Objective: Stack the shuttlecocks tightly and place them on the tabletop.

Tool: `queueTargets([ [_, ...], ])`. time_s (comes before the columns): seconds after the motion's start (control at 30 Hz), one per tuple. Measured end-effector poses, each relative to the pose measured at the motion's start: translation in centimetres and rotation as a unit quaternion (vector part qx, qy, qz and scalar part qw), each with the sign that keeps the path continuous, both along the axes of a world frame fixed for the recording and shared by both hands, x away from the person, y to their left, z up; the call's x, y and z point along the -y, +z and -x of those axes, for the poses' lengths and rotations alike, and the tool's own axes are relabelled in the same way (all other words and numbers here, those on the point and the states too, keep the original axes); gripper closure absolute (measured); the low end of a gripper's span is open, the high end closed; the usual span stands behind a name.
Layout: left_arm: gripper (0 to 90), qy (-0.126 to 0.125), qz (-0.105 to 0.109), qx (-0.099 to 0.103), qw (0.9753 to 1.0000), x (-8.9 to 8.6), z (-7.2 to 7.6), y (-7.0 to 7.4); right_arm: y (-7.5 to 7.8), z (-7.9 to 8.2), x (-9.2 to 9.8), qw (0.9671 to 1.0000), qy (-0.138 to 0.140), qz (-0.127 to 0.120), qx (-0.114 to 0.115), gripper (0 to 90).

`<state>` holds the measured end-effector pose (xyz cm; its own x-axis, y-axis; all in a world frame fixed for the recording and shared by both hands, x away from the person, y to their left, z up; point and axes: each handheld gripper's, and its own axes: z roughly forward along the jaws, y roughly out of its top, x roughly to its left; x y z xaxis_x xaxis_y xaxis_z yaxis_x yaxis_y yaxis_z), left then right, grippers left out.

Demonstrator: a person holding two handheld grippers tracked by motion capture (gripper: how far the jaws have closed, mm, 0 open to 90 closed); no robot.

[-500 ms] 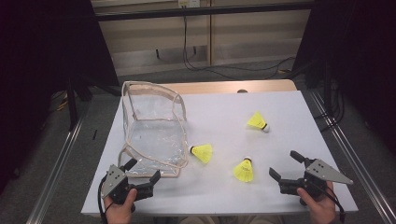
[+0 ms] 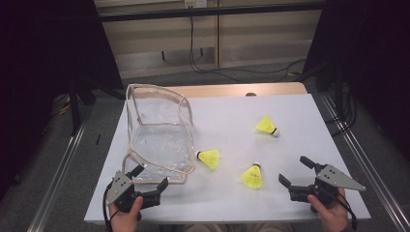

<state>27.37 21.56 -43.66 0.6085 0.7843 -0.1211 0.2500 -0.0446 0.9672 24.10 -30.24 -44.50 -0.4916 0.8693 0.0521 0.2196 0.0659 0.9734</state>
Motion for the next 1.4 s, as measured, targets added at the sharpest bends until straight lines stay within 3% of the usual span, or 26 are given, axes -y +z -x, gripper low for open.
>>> queueTargets([
  [0.37,1.0,-0.015,0.003,-0.01,0.9998,0.6,0.3,0.0,0.1,-0.1,-0.1,1.0,0.003,0.001,0.002,1.9],
  [0.87,1.5,-0.074,-0.009,-0.029,0.9968,3.0,1.0,0.1,0.2,-0.2,-0.4,0.9999,0.013,0.002,0.008,2.1],
  [1.17,1.8,-0.087,-0.01,-0.039,0.9954,4.0,1.1,0.0,0.3,-0.2,-0.5,0.9998,0.014,0.004,0.009,2.2],
  [1.4,1.6,-0.091,0.004,-0.038,0.9951,4.4,1.2,0.1,0.3,-0.2,-0.5,0.9999,0.015,0.002,0.008,2.2],
])
